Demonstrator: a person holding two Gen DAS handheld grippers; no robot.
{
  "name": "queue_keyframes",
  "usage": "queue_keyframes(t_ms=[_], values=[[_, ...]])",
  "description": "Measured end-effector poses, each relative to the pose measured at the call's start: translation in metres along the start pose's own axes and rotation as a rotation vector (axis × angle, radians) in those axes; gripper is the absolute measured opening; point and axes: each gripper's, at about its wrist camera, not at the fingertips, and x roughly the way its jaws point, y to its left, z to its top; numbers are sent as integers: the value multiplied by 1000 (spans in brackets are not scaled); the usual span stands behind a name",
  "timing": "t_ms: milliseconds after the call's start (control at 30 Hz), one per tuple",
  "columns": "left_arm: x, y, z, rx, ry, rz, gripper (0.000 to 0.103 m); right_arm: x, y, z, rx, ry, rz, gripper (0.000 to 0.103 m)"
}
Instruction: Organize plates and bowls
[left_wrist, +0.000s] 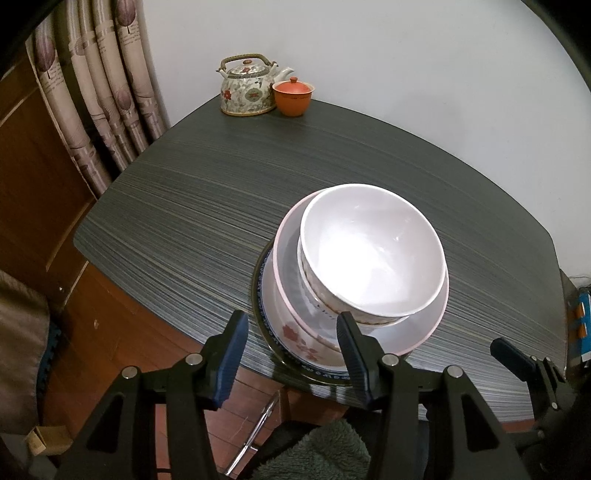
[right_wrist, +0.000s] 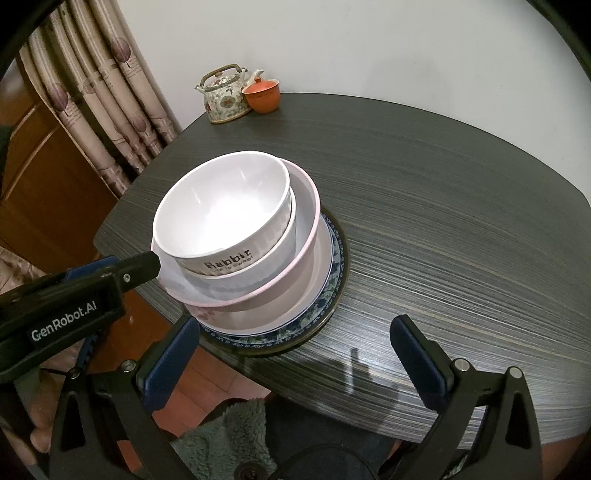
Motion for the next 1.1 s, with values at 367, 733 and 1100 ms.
queue_keyframes(t_ms=[367,733,1100], values=[[-1,-1,-1,0,2,-1,51,2,0,-1,4,7,6,102],[1,0,2,2,7,-10,51,5,1,-2,11,18,6,102],[4,2,3,4,4,-22,51,6,0,-2,14,22,10,102]])
